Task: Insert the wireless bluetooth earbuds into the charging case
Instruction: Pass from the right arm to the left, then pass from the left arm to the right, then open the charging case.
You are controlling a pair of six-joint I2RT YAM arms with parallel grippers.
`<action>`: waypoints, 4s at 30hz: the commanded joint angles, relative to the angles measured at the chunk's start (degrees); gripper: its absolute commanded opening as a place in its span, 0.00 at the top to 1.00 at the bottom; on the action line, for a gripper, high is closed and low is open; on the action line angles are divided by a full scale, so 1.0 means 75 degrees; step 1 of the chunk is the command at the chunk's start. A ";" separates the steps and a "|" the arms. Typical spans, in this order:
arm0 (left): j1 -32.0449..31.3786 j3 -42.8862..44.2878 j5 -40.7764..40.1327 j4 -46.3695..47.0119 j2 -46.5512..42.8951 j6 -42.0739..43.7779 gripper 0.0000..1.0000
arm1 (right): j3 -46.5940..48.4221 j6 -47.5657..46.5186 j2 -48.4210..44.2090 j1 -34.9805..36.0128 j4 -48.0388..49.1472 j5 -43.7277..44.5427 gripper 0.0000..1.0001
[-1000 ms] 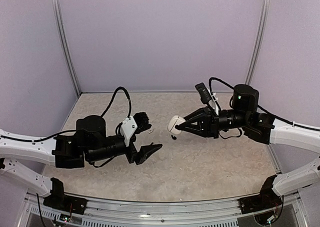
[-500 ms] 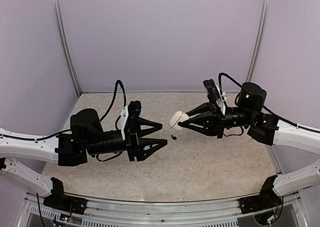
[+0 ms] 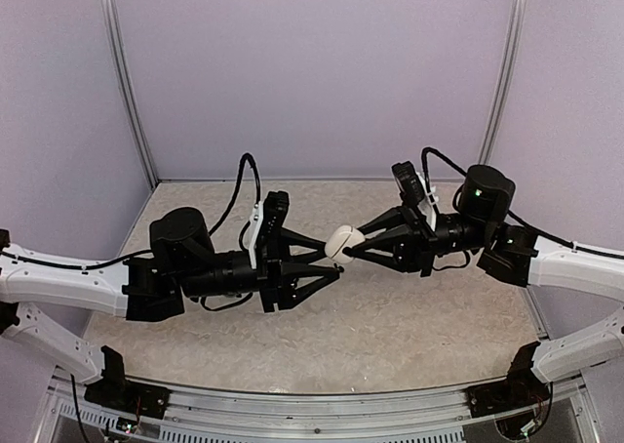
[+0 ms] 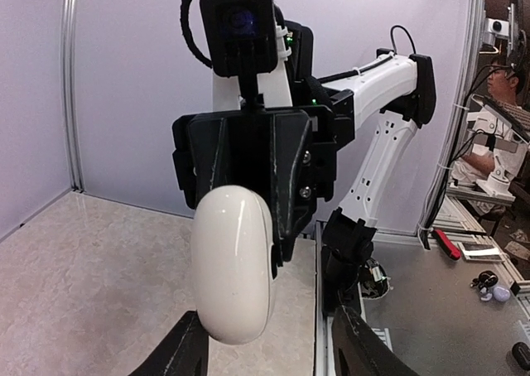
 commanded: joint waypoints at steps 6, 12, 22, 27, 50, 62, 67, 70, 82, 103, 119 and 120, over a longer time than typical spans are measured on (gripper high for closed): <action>0.0048 0.0314 0.0091 0.0330 0.0205 -0.0110 0.65 | -0.0211 0.0001 -0.0010 0.0112 0.0277 -0.0128 0.91; 0.0101 0.0391 0.0172 0.0031 0.0169 0.0049 0.82 | -0.0194 -0.0146 -0.0092 0.0114 -0.0068 -0.0059 0.86; 0.0300 0.0822 0.0618 -0.1781 -0.0012 0.0627 0.93 | 0.0032 -0.0709 -0.0383 0.0108 -0.1606 0.0270 0.54; 0.0448 0.1017 0.0681 -0.2621 -0.0136 0.0828 0.95 | 0.0194 -0.1061 -0.0381 0.0116 -0.2487 0.0315 0.47; 0.0637 0.2064 0.1200 -0.4478 0.0357 0.1692 0.96 | 0.1218 -0.1744 0.0296 0.0301 -0.4108 0.0306 0.50; 0.0684 0.2143 0.1310 -0.4585 0.0455 0.1813 0.98 | 0.1245 -0.1787 0.0379 0.0308 -0.4276 0.0268 0.59; 0.0687 0.2120 0.1352 -0.4576 0.0420 0.1802 0.98 | 0.1219 -0.1788 0.0384 0.0312 -0.4312 0.0300 0.61; 0.0690 0.2113 0.1366 -0.4554 0.0418 0.1790 0.98 | 0.1238 -0.1788 0.0386 0.0314 -0.4298 0.0309 0.65; 0.0700 0.1667 0.1184 -0.3751 0.0127 0.1495 0.57 | 0.1167 -0.1789 0.0236 0.0310 -0.4174 0.0549 0.80; 0.0687 0.1915 0.0325 -0.3688 0.0415 0.1379 0.47 | 0.0998 -0.1788 -0.0050 0.0318 -0.3864 0.0494 0.96; 0.0947 0.1867 -0.0049 -0.3351 0.0146 0.1069 0.52 | 0.0890 -0.2278 -0.0099 0.0477 -0.4020 0.0619 0.97; 0.0966 0.1846 -0.0050 -0.3316 0.0126 0.1046 0.52 | 0.0888 -0.2290 -0.0098 0.0478 -0.4035 0.0628 0.97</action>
